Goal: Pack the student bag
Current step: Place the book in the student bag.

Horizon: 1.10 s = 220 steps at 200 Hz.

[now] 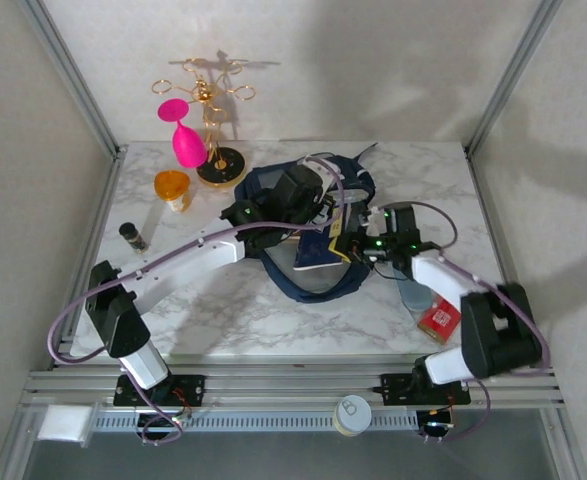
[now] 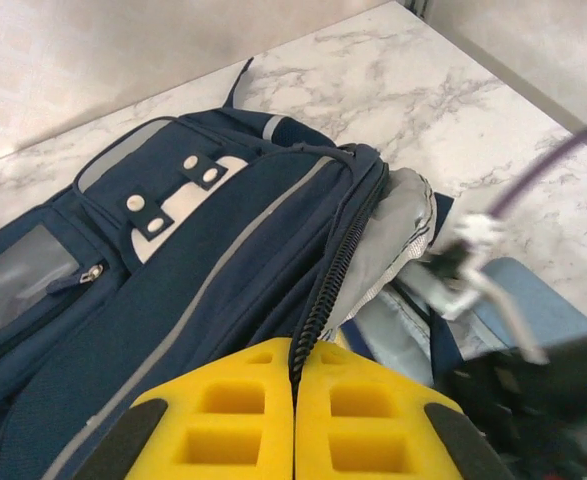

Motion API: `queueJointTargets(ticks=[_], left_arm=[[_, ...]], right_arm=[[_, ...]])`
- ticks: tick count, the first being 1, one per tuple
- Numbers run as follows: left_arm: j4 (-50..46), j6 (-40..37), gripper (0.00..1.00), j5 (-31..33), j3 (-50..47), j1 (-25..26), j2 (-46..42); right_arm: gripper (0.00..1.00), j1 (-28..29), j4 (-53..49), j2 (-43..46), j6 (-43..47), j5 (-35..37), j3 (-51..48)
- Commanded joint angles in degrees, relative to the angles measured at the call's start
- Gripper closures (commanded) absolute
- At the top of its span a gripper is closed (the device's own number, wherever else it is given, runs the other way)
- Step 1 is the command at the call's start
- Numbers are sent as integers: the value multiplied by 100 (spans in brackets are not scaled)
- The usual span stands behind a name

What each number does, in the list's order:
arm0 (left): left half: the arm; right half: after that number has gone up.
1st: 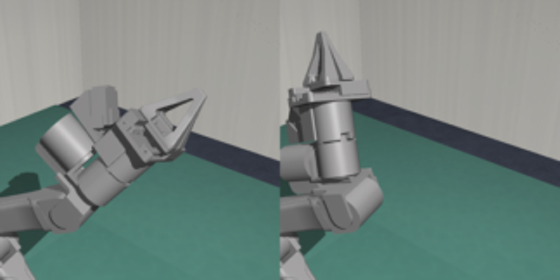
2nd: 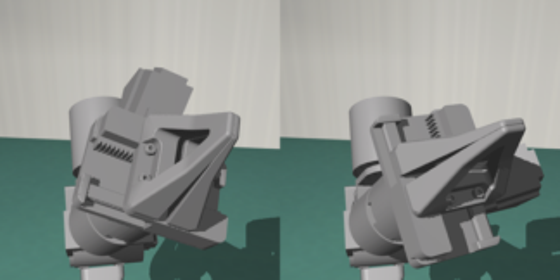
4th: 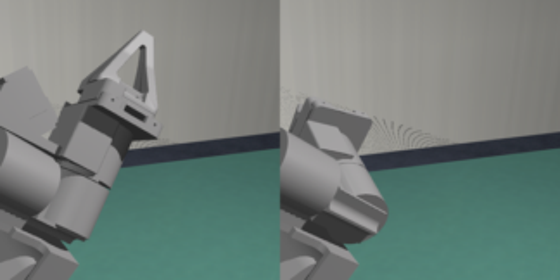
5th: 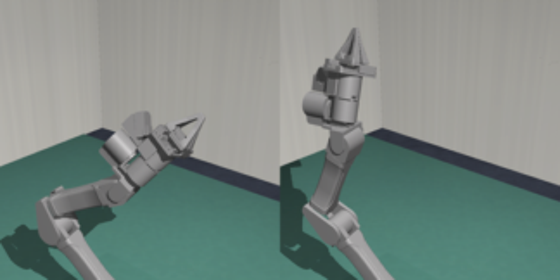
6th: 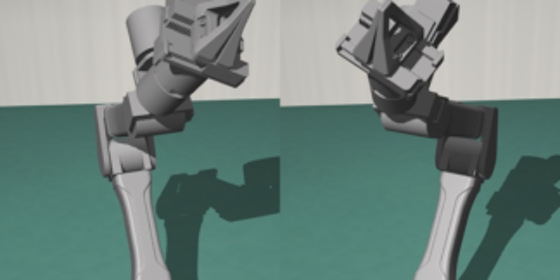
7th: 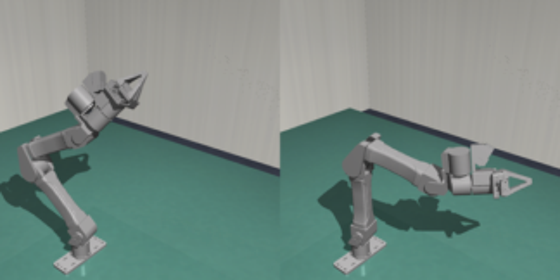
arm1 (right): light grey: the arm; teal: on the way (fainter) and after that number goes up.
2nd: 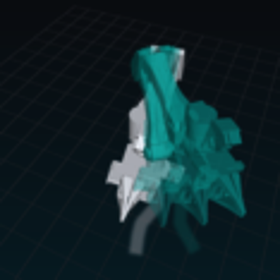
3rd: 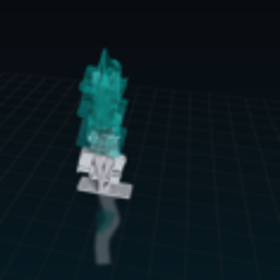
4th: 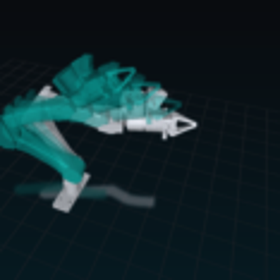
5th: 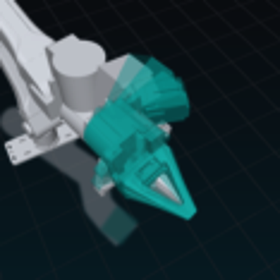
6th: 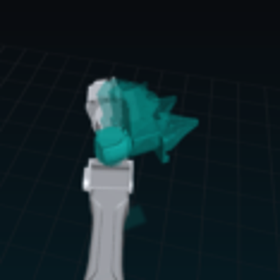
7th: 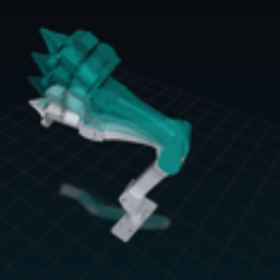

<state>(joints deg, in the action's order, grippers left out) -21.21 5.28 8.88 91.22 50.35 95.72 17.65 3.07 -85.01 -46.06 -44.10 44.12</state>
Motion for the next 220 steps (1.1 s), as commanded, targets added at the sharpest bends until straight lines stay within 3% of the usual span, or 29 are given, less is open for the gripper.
queueJointTargets(ticks=[1,15,46,71,111,136,162,201,220], left_arm=[[651,404,100,407,-28,45,-552],[734,504,100,491,-114,53,-646],[878,585,100,432,-229,54,-694],[894,597,100,497,-227,47,-671],[825,623,100,416,-214,48,-592],[855,667,100,246,-271,48,-557],[781,736,100,264,-228,51,-542],[701,882,100,181,-236,50,-596],[750,988,100,99,-316,54,-649]], right_arm=[[97,134,910,-629,62,208,536],[91,149,995,-1074,151,278,756],[66,142,90,-1525,678,826,1282],[46,144,-442,-1104,1028,1157,1140],[38,321,-1456,204,1275,2497,458],[47,666,-1488,393,1196,2695,119],[70,1063,-911,89,871,2549,34],[92,1252,12,-612,737,3285,317],[96,1250,604,-828,755,3749,542]])
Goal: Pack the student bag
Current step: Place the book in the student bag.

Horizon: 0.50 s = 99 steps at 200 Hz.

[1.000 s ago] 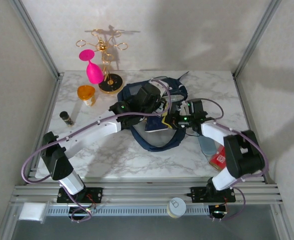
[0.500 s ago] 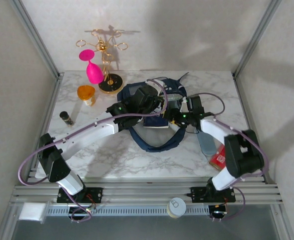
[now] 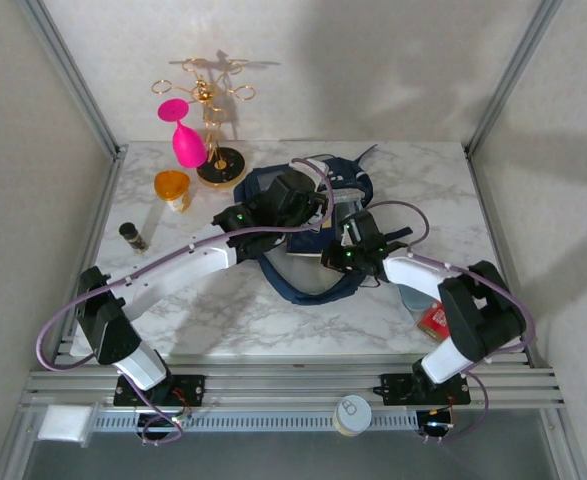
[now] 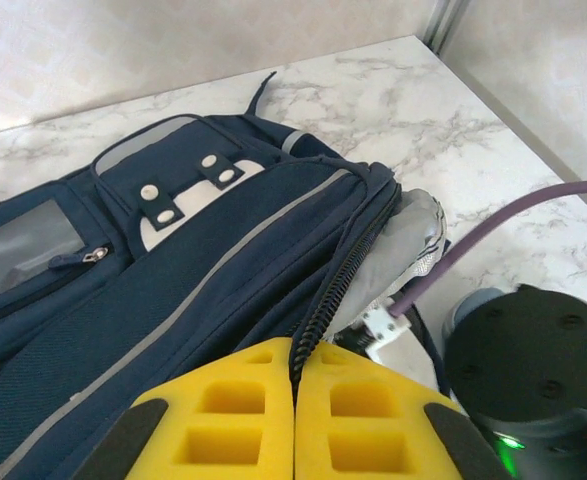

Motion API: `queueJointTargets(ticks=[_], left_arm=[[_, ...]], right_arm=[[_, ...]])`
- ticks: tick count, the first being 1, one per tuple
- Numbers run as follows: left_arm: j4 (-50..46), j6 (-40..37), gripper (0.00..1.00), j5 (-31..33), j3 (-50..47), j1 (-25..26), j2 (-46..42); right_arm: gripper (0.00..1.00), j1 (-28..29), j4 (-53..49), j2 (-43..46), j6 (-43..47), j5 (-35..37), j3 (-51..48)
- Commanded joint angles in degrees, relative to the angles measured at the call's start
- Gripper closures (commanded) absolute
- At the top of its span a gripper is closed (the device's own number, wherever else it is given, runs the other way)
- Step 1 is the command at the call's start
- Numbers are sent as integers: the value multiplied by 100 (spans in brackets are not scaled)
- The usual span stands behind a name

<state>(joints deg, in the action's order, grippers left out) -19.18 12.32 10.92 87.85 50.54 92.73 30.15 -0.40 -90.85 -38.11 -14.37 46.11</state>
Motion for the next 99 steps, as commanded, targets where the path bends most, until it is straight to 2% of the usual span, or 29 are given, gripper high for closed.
queueJointTargets(ticks=[1,16,30,61,78,99], left_arm=[[556,286,100,-110,12,34,-355],[536,369,100,-103,-8,34,-365],[451,436,100,-52,-4,34,-409],[592,456,100,191,-201,34,-535],[546,432,100,188,-181,26,-504],[547,319,100,42,-229,26,-473]], right_arm=[[96,0,992,-251,-35,791,349],[96,0,1570,-304,-104,920,329],[95,1,1891,-374,-80,618,327],[93,1,1514,-106,113,241,134],[82,-13,1417,652,164,69,-386],[69,-79,828,1759,18,180,-883]])
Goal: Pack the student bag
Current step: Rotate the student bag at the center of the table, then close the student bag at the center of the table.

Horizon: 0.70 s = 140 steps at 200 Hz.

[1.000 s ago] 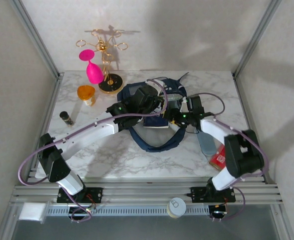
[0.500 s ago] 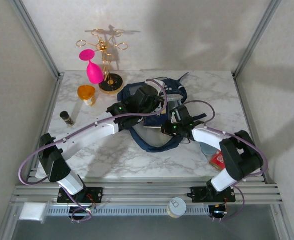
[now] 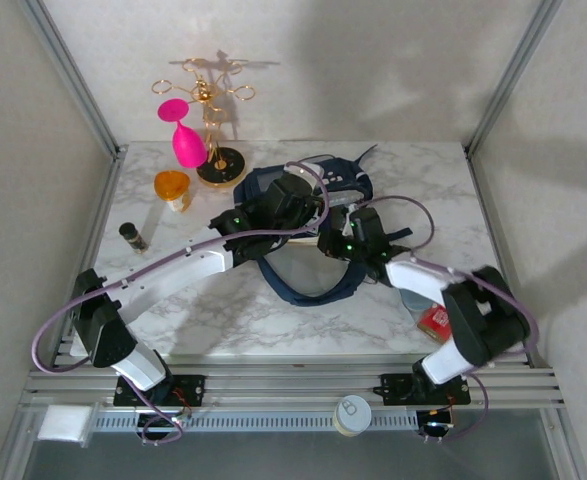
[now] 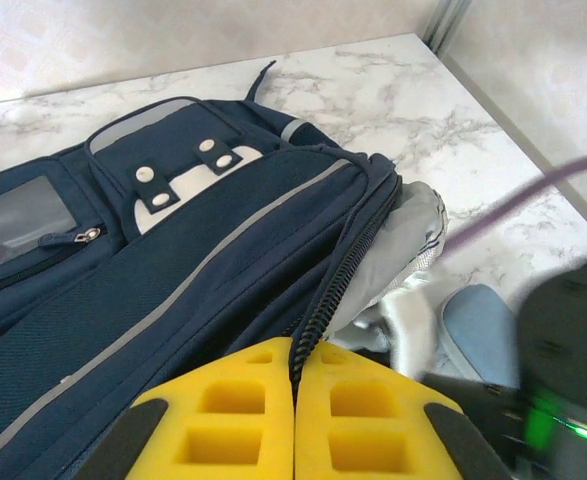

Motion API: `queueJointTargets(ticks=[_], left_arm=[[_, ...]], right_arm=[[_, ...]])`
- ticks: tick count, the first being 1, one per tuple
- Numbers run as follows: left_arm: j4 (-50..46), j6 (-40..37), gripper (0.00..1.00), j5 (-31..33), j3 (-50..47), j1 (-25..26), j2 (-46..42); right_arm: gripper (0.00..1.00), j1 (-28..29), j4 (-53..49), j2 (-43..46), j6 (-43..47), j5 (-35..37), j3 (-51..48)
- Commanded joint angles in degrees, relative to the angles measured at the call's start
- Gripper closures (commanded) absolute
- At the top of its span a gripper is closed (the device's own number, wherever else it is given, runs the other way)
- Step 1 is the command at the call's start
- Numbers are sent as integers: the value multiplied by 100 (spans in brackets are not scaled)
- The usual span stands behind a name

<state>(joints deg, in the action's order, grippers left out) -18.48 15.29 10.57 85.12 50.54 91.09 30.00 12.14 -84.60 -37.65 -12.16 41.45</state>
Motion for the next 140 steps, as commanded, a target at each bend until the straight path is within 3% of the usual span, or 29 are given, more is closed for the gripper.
queueJointTargets(ticks=[1,38,59,85,104,123,140], left_arm=[[472,15,100,72,42,26,-310],[364,60,100,90,-187,34,-366],[340,100,100,43,-450,43,-474],[294,290,100,-11,-807,61,-606],[343,487,100,-17,-1161,104,-747],[279,745,100,42,-1333,185,-868],[282,1138,100,100,-1489,307,-987]], right_arm=[[69,-73,-460,1185,-30,-36,-431],[51,-656,-2127,2352,-458,569,-906],[42,-952,-1965,2398,-546,182,-1315],[35,-1026,-1248,1762,-592,-428,-1389],[43,-1031,-825,1097,-485,-625,-1149],[61,-1059,-484,548,-435,-444,-832],[75,-1119,-101,76,-327,-697,-430]])
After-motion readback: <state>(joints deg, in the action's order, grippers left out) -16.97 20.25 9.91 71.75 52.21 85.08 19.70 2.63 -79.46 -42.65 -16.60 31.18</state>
